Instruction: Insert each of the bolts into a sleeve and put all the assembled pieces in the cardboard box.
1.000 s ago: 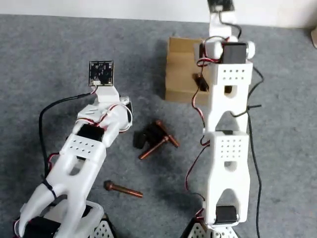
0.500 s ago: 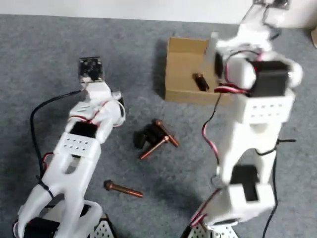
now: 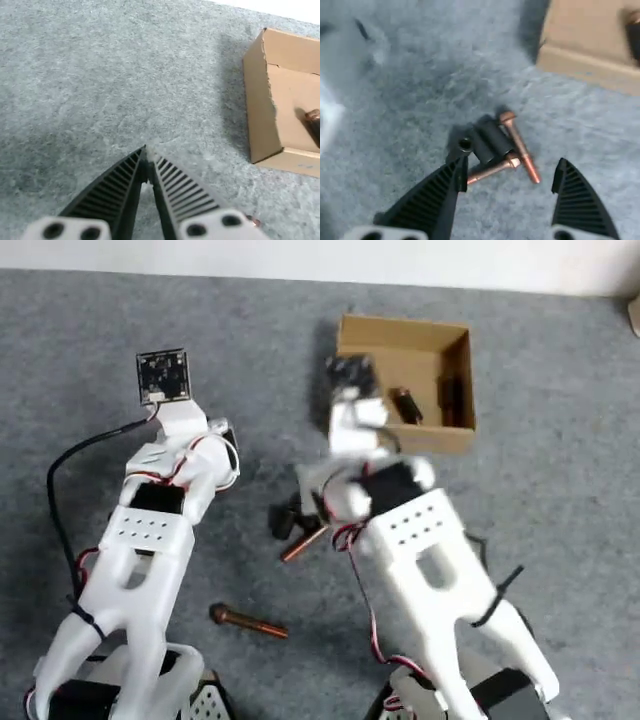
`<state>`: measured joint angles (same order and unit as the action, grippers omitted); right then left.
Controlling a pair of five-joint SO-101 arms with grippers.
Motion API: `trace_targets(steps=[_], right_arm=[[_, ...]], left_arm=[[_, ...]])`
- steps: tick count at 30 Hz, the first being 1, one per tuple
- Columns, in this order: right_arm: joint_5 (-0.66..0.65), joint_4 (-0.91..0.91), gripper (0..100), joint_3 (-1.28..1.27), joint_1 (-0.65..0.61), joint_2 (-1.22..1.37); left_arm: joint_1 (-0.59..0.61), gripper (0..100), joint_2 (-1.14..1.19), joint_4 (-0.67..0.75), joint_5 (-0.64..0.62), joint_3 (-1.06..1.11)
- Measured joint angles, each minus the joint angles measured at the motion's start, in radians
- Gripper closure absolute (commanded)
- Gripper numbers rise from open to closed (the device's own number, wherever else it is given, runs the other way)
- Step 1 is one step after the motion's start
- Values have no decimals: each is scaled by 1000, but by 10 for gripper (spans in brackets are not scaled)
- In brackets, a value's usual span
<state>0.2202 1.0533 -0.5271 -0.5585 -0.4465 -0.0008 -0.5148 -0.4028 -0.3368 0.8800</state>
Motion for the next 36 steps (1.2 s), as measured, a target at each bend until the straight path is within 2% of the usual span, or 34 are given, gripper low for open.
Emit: trace_targets(steps=[4, 6, 10, 13, 22, 31, 36], right_arm=[[0, -158, 743, -152, -95, 14], [0, -172, 753, -150, -138, 11], [0, -183, 837, -147, -236, 12], [0, -183, 849, -147, -275, 12], [68, -281, 849, -147, -236, 57], [155, -342, 832, -147, -201, 367], [161, -339, 817, -144, -201, 393]], left_arm=[[0, 993, 0, 0, -2, 0], [0, 993, 0, 0, -2, 0], [14, 993, 0, 0, -2, -17], [37, 993, 0, 0, -2, -34], [55, 993, 0, 0, -2, -46], [58, 993, 0, 34, -2, -46], [58, 993, 0, 35, -2, -46]])
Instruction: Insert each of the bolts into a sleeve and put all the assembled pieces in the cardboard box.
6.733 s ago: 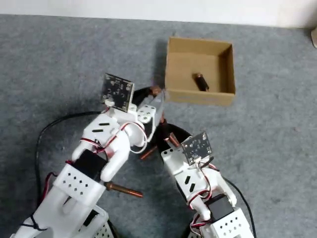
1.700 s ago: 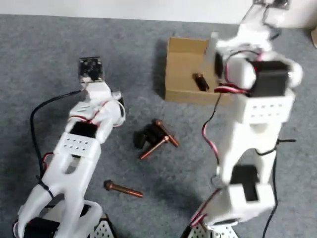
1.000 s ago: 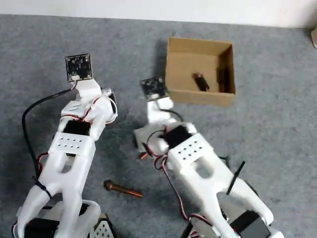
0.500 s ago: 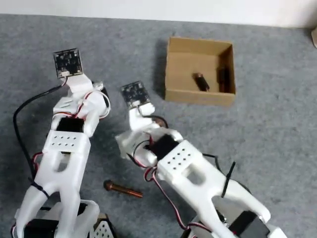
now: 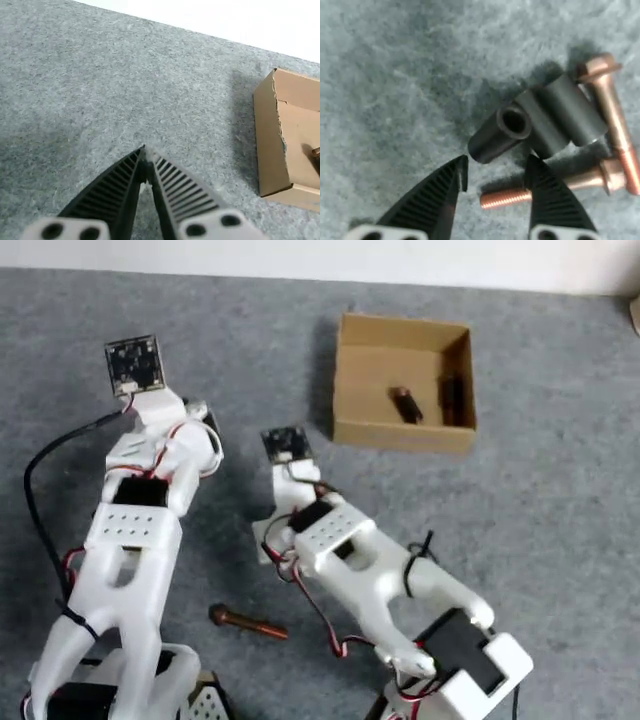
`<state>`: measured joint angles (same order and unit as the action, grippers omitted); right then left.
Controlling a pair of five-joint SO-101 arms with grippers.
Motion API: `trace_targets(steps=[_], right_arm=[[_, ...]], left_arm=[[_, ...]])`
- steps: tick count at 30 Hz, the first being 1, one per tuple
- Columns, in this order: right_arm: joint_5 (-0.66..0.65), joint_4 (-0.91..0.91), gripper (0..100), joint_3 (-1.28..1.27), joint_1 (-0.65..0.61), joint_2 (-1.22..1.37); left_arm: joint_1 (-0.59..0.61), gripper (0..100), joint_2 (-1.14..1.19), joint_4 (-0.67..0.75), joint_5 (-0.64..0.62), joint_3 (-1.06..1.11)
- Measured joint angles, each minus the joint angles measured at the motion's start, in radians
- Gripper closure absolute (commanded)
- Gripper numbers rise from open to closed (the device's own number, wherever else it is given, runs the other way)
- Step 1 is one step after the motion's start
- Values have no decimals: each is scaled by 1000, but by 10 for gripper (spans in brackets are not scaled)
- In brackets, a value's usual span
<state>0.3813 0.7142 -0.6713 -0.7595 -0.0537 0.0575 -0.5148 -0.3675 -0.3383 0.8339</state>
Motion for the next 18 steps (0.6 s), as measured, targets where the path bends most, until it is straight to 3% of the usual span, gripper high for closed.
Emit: trace_targets(steps=[18], right_arm=[[6, -143, 816, 35, 69, 12]], left_arm=[[0, 993, 0, 0, 0, 0]])
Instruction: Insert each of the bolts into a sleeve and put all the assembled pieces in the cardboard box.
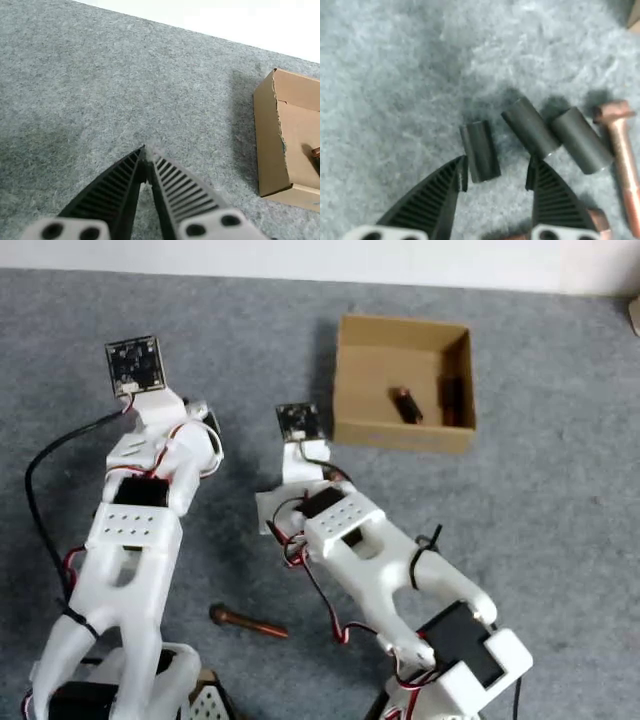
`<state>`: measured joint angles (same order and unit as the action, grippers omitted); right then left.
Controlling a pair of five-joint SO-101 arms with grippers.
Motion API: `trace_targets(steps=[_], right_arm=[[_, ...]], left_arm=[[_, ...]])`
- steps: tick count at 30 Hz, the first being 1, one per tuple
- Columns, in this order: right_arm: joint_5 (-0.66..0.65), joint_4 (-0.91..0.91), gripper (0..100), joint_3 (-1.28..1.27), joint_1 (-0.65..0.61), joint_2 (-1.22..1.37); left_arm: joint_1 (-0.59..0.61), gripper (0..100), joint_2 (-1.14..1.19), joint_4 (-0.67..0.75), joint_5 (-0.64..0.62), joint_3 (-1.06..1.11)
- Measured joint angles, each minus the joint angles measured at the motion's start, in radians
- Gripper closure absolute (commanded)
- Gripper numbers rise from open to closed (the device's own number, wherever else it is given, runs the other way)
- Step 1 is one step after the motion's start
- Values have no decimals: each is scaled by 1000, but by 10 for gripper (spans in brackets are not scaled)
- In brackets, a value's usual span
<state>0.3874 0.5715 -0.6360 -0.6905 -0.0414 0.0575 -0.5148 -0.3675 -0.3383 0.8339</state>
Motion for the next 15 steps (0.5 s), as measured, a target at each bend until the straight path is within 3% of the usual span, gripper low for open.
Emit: trace_targets(steps=[5, 10, 15], right_arm=[[-3, -6, 814, 11, 0, 0], [-141, -6, 814, 14, -9, 0], [-196, -6, 814, 14, -9, 0]], left_arm=[[0, 993, 0, 0, 0, 0], [0, 993, 0, 0, 0, 0], [0, 993, 0, 0, 0, 0]])
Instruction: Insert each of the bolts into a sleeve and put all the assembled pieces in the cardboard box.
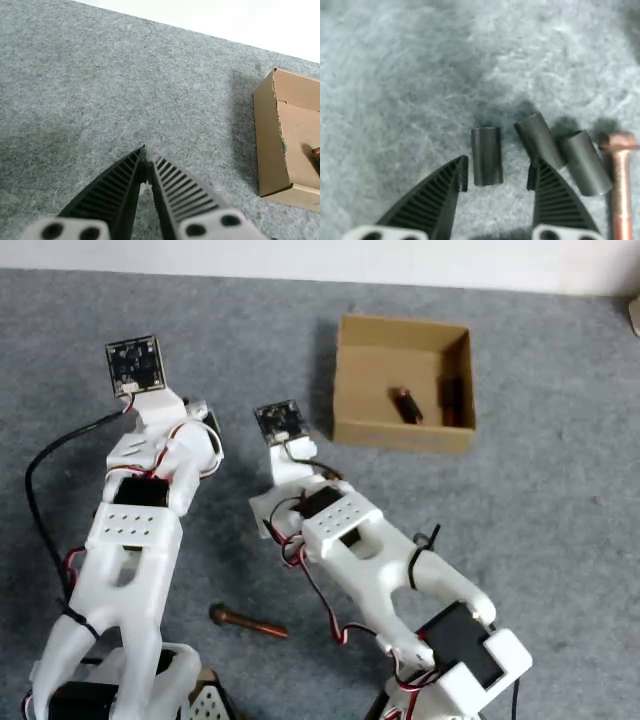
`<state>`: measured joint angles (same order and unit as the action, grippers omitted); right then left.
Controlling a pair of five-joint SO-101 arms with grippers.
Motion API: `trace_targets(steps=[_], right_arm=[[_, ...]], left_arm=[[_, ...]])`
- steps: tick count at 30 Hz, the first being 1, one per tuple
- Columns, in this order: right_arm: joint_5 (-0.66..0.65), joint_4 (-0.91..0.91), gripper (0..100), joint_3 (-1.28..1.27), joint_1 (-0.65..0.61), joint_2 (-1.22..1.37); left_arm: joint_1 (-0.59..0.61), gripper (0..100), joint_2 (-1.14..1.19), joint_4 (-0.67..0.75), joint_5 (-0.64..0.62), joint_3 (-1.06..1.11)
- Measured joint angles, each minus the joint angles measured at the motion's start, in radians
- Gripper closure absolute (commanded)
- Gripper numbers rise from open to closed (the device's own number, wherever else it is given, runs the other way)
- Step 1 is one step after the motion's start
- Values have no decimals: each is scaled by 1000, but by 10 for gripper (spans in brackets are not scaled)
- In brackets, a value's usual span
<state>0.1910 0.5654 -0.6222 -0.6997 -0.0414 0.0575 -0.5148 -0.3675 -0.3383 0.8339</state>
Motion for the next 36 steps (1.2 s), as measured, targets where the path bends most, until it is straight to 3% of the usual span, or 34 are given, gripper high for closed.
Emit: trace_targets(steps=[8, 18, 20, 22, 36], right_arm=[[-37, 0, 814, 20, -26, 138], [-83, 186, 819, 249, -51, 321], [-84, 216, 857, 284, -51, 345], [-89, 245, 990, 315, -51, 362], [-167, 315, 994, 347, -52, 278]], left_arm=[[0, 992, 0, 0, 0, 0], [0, 991, 0, 0, 0, 0], [0, 991, 0, 0, 0, 0], [0, 991, 0, 0, 0, 0], [0, 990, 0, 0, 2, 0]])
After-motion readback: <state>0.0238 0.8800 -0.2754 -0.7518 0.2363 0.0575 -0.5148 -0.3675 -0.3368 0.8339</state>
